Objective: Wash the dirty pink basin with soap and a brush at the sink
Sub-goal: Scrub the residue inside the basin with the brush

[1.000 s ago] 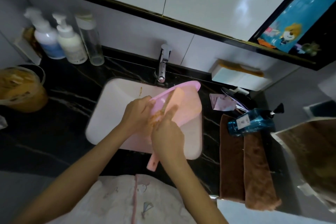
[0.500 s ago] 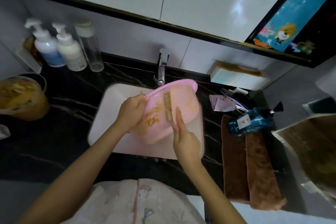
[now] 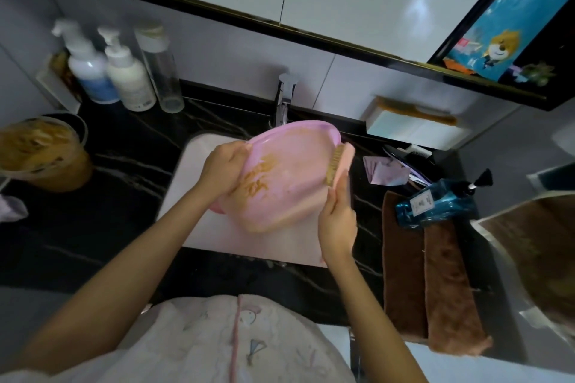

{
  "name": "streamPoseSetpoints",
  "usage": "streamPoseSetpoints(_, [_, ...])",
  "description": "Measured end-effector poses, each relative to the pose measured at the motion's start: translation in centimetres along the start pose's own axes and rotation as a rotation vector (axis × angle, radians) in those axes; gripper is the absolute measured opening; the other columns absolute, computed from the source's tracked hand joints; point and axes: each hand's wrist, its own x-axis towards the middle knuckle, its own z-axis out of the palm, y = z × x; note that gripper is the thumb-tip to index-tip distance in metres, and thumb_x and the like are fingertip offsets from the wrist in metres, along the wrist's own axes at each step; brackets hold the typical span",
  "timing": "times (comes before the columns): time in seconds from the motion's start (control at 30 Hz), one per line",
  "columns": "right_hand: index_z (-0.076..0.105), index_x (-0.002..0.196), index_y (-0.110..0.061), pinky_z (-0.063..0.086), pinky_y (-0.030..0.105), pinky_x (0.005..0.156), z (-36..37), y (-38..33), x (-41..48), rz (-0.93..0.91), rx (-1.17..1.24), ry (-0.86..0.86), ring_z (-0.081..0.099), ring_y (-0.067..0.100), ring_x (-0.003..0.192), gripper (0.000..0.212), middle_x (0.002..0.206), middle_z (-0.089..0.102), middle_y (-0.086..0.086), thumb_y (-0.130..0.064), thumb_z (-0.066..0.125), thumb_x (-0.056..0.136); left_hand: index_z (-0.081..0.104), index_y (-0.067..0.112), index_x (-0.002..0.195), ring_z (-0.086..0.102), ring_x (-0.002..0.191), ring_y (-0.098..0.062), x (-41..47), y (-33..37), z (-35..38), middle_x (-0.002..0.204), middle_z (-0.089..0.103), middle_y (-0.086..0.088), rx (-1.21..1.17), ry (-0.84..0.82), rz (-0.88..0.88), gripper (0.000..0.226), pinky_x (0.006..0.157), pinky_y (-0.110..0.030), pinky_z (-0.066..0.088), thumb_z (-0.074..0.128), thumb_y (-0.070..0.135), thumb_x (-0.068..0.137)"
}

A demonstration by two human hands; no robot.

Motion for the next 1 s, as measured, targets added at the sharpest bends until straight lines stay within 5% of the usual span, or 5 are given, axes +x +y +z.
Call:
streamPoseSetpoints(0.07, [0.013, 0.149, -0.031, 0.05, 0.035, 0.05, 1.0, -0.9, -1.4, 0.085, 0.126, 0.014, 0.063, 0.03, 0.059, 0.051, 0.073, 0.067, 0.015, -0.044, 0.022, 0.1, 0.05, 0.019, 0.065, 0.053, 0.07, -0.026, 0.3, -0.1, 0.0, 0.067, 0.056, 0.0, 0.015, 0.013, -0.008, 0.034, 0.068, -0.036, 0.043, 0.034, 0.038, 0.088])
streamPoseSetpoints(0.23, [0.031, 0.144, -0.017, 0.025, 0.022, 0.035, 2.4, 0.5, -3.2, -0.579, -0.232, -0.038, 0.043, 0.016, 0.03, 0.053, 0.043, 0.049, -0.005, -0.032, 0.035, 0.093, 0.049, 0.023, 0.065, 0.053, 0.07, -0.022, 0.4, -0.1, -0.2, 0.068, 0.056, 0.002, 0.012, -0.007, 0.002, 0.032, 0.067, -0.033, 0.04, 0.035, 0.038, 0.09])
streamPoseSetpoints(0.5, [0.042, 0.142, -0.017, 0.045, 0.031, 0.065, 2.6, 1.3, -0.4, 0.362, 0.421, -0.089, 0.06, 0.023, 0.077, 0.041, 0.094, 0.066, 0.012, -0.025, 0.033, 0.102, 0.046, 0.028, 0.062, 0.048, 0.064, -0.016, 0.3, -0.2, -0.1, 0.064, 0.051, 0.008, -0.004, 0.014, -0.007, 0.036, 0.062, -0.029, 0.037, 0.037, 0.026, 0.097])
streamPoseSetpoints(0.73, [0.014, 0.149, -0.034, 0.041, 0.032, 0.048, 0.1, -2.4, -1.2, -0.071, 0.15, -0.116, 0.053, 0.018, 0.051, 0.052, 0.06, 0.052, 0.003, -0.03, 0.032, 0.101, 0.046, 0.027, 0.064, 0.049, 0.062, -0.013, -1.1, 0.0, 0.2, 0.064, 0.05, 0.007, 0.006, 0.007, 0.003, 0.038, 0.06, -0.026, 0.039, 0.036, 0.022, 0.1])
streamPoseSetpoints(1.0, [0.028, 0.145, -0.031, 0.048, 0.033, 0.067, -1.8, -1.2, 0.0, 0.188, 0.128, -0.204, 0.056, 0.015, 0.074, 0.043, 0.084, 0.056, -0.002, -0.032, 0.03, 0.102, 0.047, 0.025, 0.063, 0.05, 0.062, -0.016, -0.7, 0.2, 0.0, 0.063, 0.052, 0.005, 0.025, 0.024, -0.019, 0.037, 0.06, -0.028, 0.039, 0.038, 0.023, 0.099])
